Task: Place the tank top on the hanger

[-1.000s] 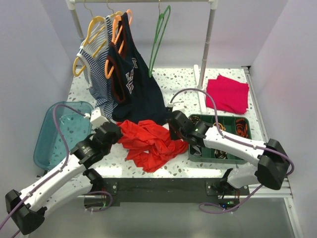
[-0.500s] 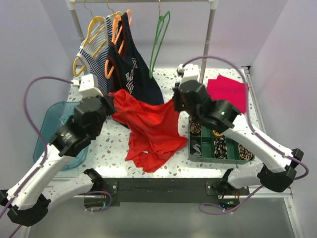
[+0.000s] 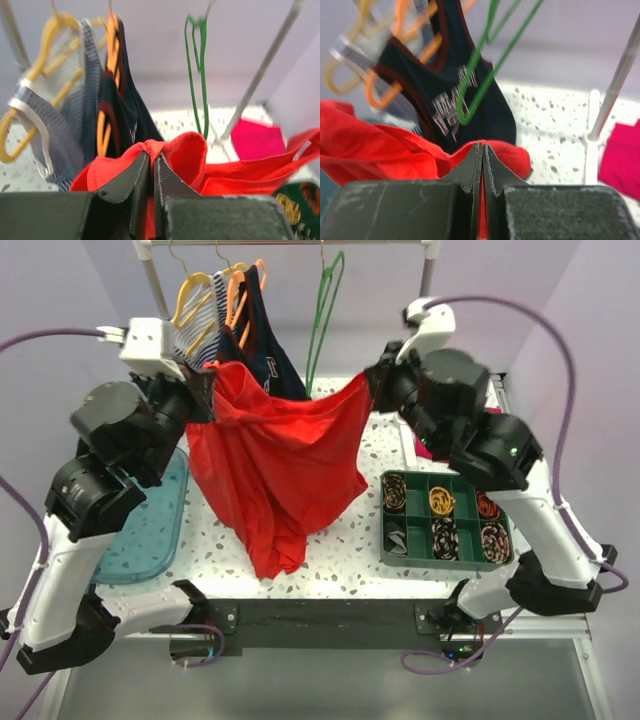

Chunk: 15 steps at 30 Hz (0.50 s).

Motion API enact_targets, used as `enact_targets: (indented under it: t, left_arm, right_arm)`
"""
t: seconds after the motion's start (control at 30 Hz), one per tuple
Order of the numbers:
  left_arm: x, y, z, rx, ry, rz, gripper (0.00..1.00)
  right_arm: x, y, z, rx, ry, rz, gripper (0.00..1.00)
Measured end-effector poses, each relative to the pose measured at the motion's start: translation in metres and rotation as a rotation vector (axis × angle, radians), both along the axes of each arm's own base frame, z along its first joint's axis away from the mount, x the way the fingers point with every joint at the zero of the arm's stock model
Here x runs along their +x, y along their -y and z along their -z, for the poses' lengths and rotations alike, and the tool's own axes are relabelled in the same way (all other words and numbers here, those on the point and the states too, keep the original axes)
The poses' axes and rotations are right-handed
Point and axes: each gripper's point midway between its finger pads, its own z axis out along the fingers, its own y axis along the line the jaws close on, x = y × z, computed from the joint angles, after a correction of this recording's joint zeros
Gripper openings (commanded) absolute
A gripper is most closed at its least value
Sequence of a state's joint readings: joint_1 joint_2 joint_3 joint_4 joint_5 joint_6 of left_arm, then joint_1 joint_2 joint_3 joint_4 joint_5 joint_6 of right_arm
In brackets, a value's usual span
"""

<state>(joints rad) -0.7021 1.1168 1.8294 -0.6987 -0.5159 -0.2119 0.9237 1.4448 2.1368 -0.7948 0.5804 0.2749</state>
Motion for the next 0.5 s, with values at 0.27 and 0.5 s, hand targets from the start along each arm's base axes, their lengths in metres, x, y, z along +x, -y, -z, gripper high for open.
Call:
enact_targets:
  t: [0.27, 0.5]
  left_arm:
    - [0.0, 0.049, 0.218, 0.216, -0.427, 0.198, 0.18]
    - [-0.043, 0.048, 0.396, 0.273, -0.813, 0.241, 0.59]
  right_arm:
    - [-0.018, -0.003, 0.223, -0.29, -0.366, -0.04, 0.0]
    - [-0.048, 0.008, 0.338, -0.368, -0.59, -0.051, 0.0]
